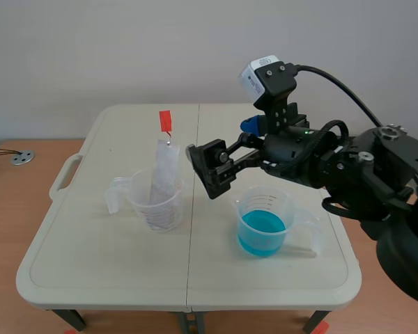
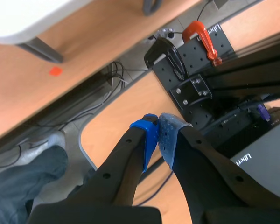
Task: Hold the metal plate by the orange handle, dip it into the blue solution, take it out and point at it, then put the plate back in the beaker on the left.
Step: 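Lift the metal plate out of the left beaker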
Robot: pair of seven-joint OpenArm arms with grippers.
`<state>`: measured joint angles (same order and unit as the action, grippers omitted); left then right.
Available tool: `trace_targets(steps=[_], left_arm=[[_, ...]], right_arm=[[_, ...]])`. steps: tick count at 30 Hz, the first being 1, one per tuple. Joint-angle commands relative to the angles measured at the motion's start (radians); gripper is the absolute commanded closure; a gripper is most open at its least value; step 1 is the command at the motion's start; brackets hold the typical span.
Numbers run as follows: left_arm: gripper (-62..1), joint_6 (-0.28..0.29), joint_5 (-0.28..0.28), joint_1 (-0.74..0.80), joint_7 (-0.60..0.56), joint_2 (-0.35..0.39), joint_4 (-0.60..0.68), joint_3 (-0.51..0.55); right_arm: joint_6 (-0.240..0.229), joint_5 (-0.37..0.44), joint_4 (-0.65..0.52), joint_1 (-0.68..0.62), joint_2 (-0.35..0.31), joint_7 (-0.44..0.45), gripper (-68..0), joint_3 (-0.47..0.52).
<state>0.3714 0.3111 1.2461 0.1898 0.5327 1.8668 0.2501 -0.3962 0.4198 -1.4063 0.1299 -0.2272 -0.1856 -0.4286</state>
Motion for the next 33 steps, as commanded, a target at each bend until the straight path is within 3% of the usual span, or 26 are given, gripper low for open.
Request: trace_targets(steps=[1,20,26,33], left_arm=[[-4.3,0.005,0.006,0.018,-0.013,0.000,0.010,0.001],[-4.3,0.005,0.006,0.031,-0.012,0.000,0.010,0.001],[-4.3,0.005,0.006,0.031,-0.013,0.000,0.010,0.001],[-4.3,0.005,0.006,0.031,-0.013,0.000,0.010,0.001]], right_arm=[[0.003,0.011,0.026,0.051,0.023,0.011,-66.5,-0.007],[0.003,-0.084,0.442,0.328,0.322,0.013,-66.5,-0.026],[0.004,-0.084,0.525,0.376,0.352,0.024,-66.5,-0.026],[0.007,-0.084,0.542,0.383,0.352,0.064,-66.3,-0.026]])
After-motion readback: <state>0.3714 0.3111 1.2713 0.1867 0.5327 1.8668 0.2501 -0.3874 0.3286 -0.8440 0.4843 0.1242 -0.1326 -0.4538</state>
